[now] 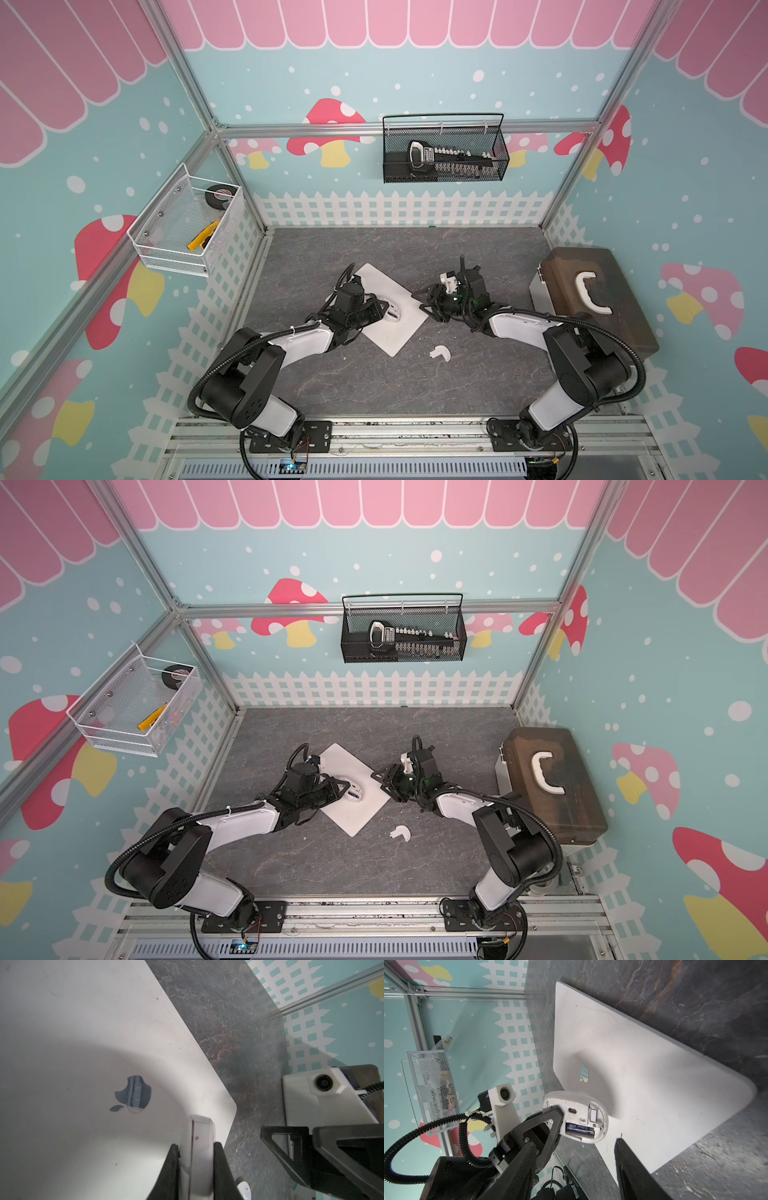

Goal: Insert the wireless mouse receiver into the laptop
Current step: Take out the USB plug from the mouse.

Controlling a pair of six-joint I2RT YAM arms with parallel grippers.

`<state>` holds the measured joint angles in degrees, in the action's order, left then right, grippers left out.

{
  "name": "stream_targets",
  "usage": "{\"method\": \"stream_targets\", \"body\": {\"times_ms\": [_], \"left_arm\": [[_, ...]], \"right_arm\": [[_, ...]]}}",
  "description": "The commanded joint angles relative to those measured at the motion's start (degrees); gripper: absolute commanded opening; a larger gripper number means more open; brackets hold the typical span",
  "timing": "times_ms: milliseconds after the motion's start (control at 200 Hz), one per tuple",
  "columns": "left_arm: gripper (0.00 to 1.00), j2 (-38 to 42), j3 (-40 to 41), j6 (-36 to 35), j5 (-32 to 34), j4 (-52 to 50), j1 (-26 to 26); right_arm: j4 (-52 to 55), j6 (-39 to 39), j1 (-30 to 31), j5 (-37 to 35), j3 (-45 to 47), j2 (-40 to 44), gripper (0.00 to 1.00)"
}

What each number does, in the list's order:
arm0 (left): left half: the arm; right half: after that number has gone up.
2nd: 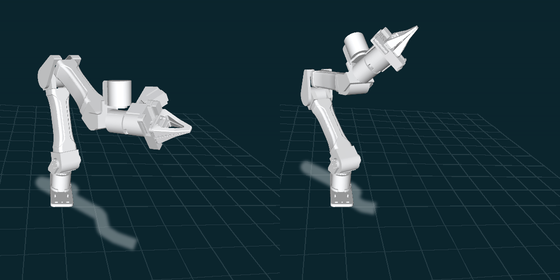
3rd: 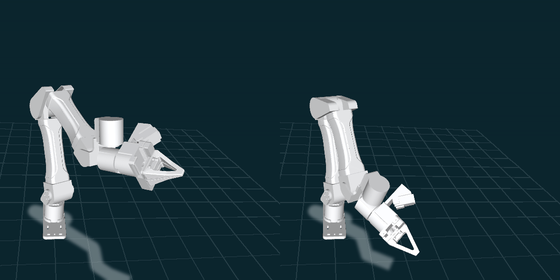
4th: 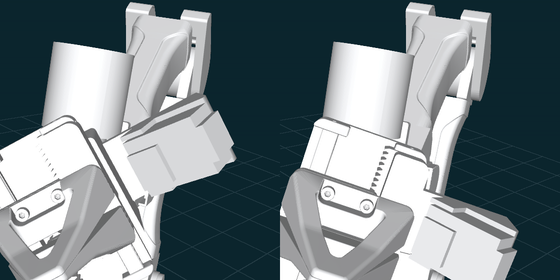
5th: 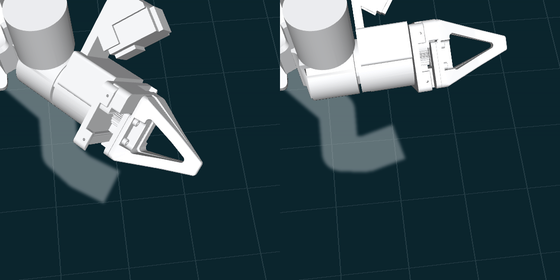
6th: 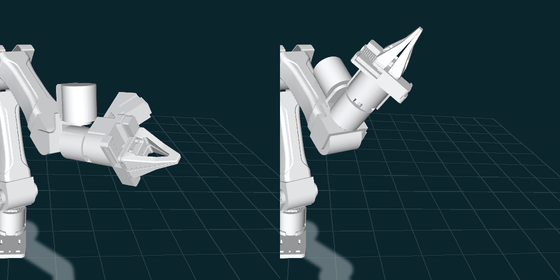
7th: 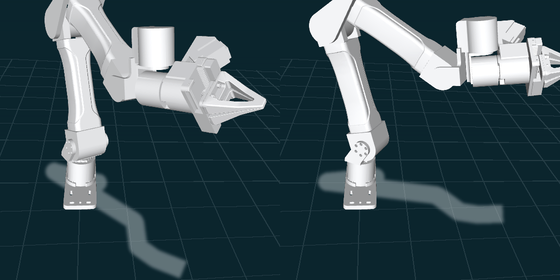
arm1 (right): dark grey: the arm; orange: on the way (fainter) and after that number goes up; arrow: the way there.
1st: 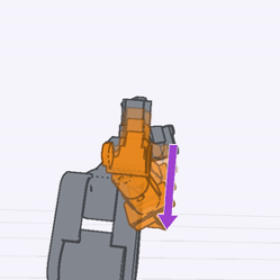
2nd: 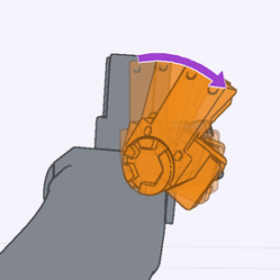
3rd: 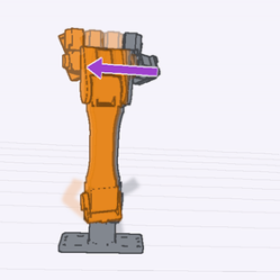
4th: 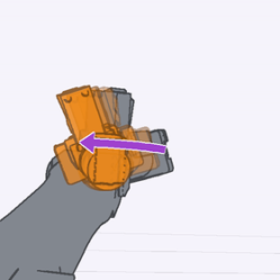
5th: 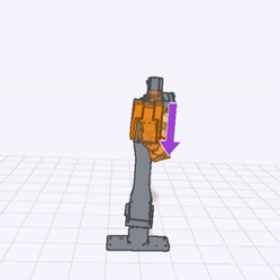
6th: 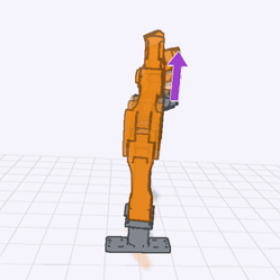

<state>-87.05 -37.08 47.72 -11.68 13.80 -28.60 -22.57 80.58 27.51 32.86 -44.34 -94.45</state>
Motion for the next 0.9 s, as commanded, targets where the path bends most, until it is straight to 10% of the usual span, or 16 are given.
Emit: {"method": "stream_targets", "body": {"times_ms": [0, 890], "left_arm": [[0.0, -0.4, 1.4, -0.7, 3.0, 0.6, -0.1], [0.0, -3.6, 2.4, 0.5, 4.0, 0.9, -0.2]], "right_arm": [[-4.9, 4.8, 0.8, 0.5, -0.8, -2.9, 0.6], [-14.7, 8.6, 5.4, 0.5, -5.7, -15.7, 0.54]]}}
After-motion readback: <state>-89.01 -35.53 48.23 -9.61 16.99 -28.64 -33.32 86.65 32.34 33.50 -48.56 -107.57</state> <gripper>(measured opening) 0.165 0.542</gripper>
